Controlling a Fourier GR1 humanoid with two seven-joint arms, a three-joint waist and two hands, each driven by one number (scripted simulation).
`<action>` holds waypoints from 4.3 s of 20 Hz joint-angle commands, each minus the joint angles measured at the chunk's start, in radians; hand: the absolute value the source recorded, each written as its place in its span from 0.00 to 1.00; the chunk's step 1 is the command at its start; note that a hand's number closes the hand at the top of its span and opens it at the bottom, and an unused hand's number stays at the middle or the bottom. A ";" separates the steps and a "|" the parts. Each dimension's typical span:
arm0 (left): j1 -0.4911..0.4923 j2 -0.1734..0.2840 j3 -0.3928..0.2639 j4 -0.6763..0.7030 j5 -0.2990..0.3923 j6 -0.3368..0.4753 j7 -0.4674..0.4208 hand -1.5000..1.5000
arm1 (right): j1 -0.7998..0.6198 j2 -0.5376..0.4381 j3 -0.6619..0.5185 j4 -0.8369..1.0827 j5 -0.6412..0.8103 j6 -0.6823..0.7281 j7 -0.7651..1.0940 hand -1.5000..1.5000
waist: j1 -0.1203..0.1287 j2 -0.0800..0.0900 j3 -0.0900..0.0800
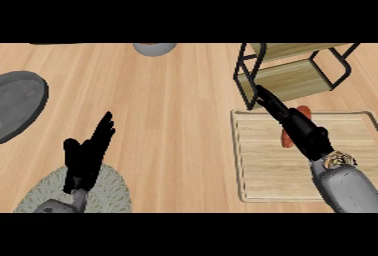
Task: Pick the cupcake from the tray and place it in the tiered shelf
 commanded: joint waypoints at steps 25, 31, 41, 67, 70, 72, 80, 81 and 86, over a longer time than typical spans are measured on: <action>-0.016 0.056 0.197 -0.145 -0.016 0.020 -0.070 0.50 | 0.129 -0.641 -0.523 -0.165 -0.282 0.735 -0.021 0.00 | 0.023 0.013 -0.014; 0.018 0.068 0.195 -0.206 -0.024 0.013 -0.062 0.50 | 0.156 -0.673 -0.487 -0.377 0.000 0.631 0.065 0.00 | 0.039 0.013 -0.012; -0.016 0.025 0.213 -0.185 -0.074 0.044 -0.026 0.50 | 0.279 -0.548 -0.330 -0.540 0.380 0.540 0.174 0.00 | 0.040 0.018 -0.012; -0.022 -0.052 0.323 -0.191 -0.149 -0.106 0.005 0.50 | 0.341 -0.332 -0.314 -0.212 0.930 0.420 -0.149 0.00 | 0.040 0.018 -0.012; -0.017 -0.056 0.336 -0.219 -0.149 -0.123 0.045 0.50 | 0.272 -0.316 -0.351 -0.199 0.903 0.486 -0.151 0.00 | 0.042 0.018 -0.012; -0.060 -0.065 0.362 -0.185 -0.142 -0.136 0.054 0.50 | 0.369 -0.279 -0.349 -0.244 0.954 0.412 -0.184 0.00 | 0.035 0.017 -0.012; 0.024 -0.133 0.348 -0.252 -0.203 -0.131 0.035 0.50 | 0.300 -0.182 -0.306 -0.096 1.077 0.361 -0.236 0.00 | 0.040 0.018 -0.012; 0.001 -0.106 0.392 -0.150 -0.161 -0.203 -0.054 0.50 | 0.251 -0.206 -0.327 -0.043 1.067 0.372 -0.271 0.00 | 0.040 0.019 -0.012; -0.024 -0.144 0.355 -0.212 -0.214 -0.167 0.041 0.50 | 0.235 -0.163 -0.289 0.040 1.140 0.361 -0.275 1.00 | 0.041 0.018 -0.012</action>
